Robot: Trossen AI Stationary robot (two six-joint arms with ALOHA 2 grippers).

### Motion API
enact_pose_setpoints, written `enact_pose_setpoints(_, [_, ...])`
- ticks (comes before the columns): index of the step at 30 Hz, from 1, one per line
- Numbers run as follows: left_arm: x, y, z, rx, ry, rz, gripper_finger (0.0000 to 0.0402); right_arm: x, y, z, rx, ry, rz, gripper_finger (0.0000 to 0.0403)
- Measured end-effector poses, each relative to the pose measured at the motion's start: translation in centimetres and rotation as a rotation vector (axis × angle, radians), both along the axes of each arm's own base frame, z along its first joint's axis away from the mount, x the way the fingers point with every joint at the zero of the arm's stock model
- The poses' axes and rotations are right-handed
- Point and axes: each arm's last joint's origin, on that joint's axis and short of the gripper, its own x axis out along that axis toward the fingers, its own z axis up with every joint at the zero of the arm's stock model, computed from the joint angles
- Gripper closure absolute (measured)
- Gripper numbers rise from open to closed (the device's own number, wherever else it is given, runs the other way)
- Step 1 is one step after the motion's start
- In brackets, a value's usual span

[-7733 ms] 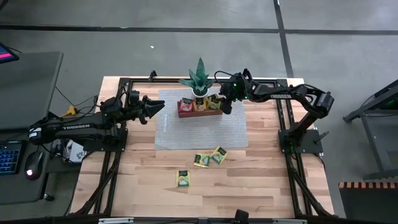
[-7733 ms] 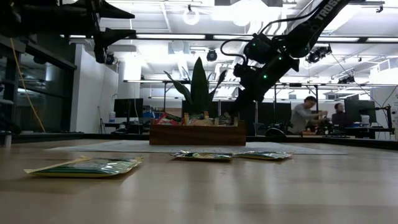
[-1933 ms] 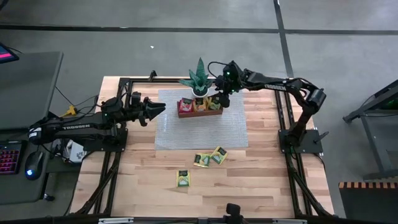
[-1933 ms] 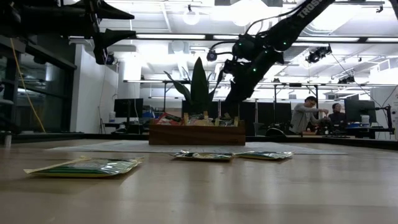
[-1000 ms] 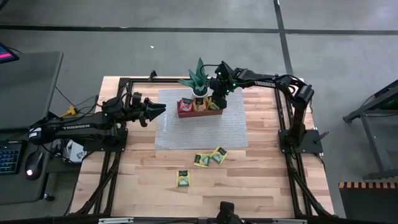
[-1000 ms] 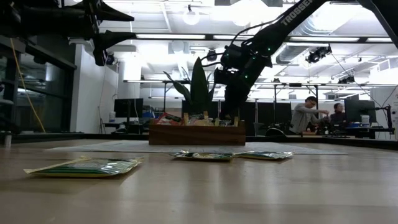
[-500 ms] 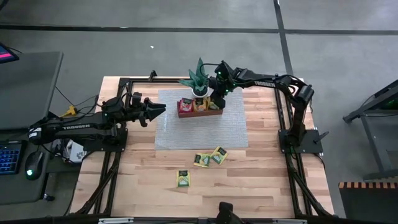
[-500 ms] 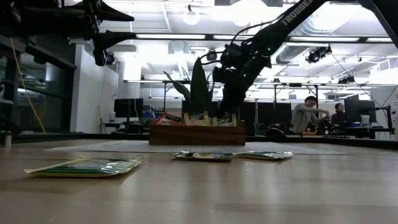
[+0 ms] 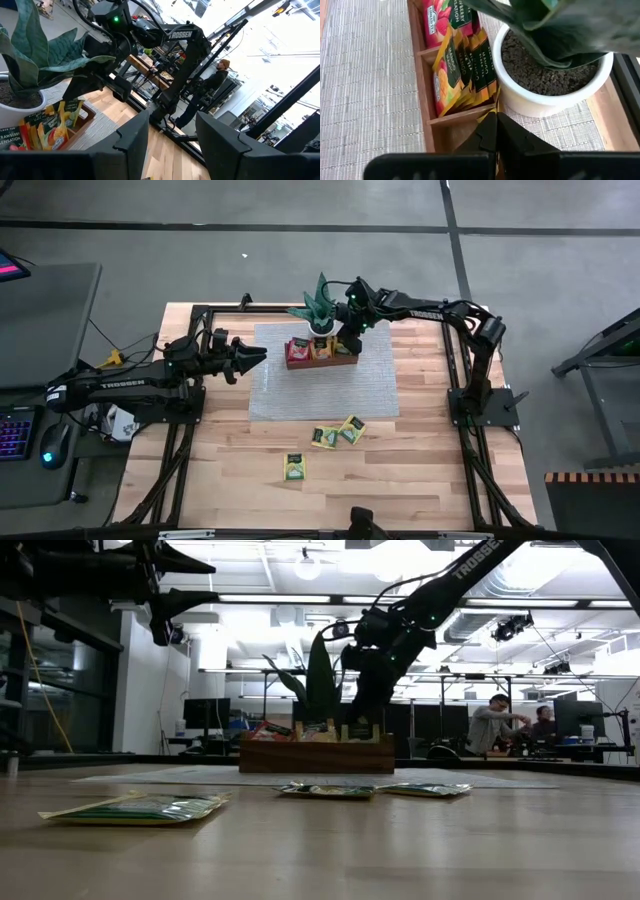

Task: Pick & Place Tea
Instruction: Adjust the yellow tea bags in the right section of the wooden organizer

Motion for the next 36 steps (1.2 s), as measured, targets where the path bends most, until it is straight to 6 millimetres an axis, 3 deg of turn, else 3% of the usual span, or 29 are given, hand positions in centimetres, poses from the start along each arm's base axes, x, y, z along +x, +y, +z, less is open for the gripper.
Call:
enact_pose_setpoints(15, [0.0, 0.0, 0.0, 0.001, 0.005, -0.001, 0.0238, 0.6, 1.1, 1.0, -0.042, -0.038, 0.053, 0.0401])
enact_pose_setpoints(36, [0.0, 0.0, -0.1, 0.002, 0.007, -0.001, 0.0238, 0.4, 1.1, 1.0, -0.059, -0.005, 0.035, 0.0402])
